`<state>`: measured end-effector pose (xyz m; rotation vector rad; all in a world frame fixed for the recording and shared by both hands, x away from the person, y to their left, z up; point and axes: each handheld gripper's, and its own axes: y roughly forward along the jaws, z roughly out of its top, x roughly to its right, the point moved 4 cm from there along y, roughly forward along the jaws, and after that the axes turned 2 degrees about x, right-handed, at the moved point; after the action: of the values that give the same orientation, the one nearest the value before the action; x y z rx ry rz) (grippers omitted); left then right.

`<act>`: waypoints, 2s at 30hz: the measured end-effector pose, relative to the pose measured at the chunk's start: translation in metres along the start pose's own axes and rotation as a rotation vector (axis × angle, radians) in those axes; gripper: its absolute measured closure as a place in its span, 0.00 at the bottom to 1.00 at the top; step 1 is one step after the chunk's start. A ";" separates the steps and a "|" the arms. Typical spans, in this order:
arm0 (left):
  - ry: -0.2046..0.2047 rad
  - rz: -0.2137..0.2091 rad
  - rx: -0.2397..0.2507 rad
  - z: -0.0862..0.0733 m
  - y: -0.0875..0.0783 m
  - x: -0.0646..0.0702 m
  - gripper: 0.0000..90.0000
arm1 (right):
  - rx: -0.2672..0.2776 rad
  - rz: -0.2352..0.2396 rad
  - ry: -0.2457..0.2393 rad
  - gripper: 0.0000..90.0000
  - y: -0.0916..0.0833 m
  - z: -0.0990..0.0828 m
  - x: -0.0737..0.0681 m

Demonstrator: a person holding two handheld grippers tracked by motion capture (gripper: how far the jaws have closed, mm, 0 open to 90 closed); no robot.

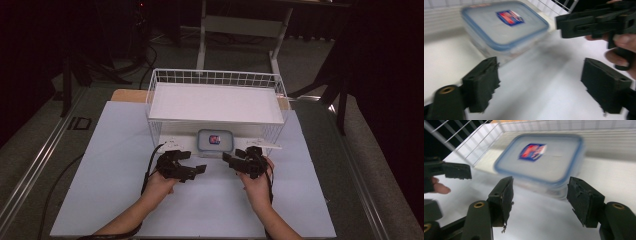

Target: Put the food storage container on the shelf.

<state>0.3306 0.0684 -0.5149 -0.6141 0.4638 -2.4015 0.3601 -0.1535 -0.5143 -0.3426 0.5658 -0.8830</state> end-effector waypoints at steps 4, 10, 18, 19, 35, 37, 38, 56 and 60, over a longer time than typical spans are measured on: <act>0.008 -0.021 0.019 -0.006 -0.010 0.009 0.02 | -0.013 0.012 -0.047 0.46 0.001 -0.009 -0.014; 0.011 -0.006 0.014 -0.020 -0.016 0.010 0.02 | -0.022 0.038 -0.119 0.84 0.004 -0.016 -0.023; -0.024 0.011 0.043 -0.037 -0.017 0.004 0.02 | -0.065 0.015 -0.130 1.00 0.020 -0.016 -0.024; -0.030 0.014 0.047 -0.037 -0.017 0.004 0.02 | -0.065 0.009 -0.136 1.00 0.023 -0.016 -0.023; -0.035 0.020 0.045 -0.044 -0.014 0.000 0.02 | -0.077 -0.041 -0.141 1.00 0.063 -0.006 -0.018; -0.031 0.023 0.042 -0.045 -0.014 0.001 0.02 | -0.077 -0.046 -0.140 1.00 0.068 -0.004 -0.017; -0.027 0.023 0.044 -0.044 -0.014 0.001 0.02 | -0.075 -0.052 -0.139 1.00 0.070 -0.003 -0.016; 0.022 0.023 0.062 -0.040 -0.019 0.011 0.02 | -0.034 -0.098 -0.077 1.00 0.099 0.021 -0.004; 0.021 0.029 0.064 -0.040 -0.020 0.011 0.02 | -0.044 -0.095 -0.072 1.00 0.103 0.022 -0.005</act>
<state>0.2928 0.0838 -0.5354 -0.5511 0.4003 -2.3880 0.4349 -0.0869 -0.5471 -0.4417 0.5065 -0.9467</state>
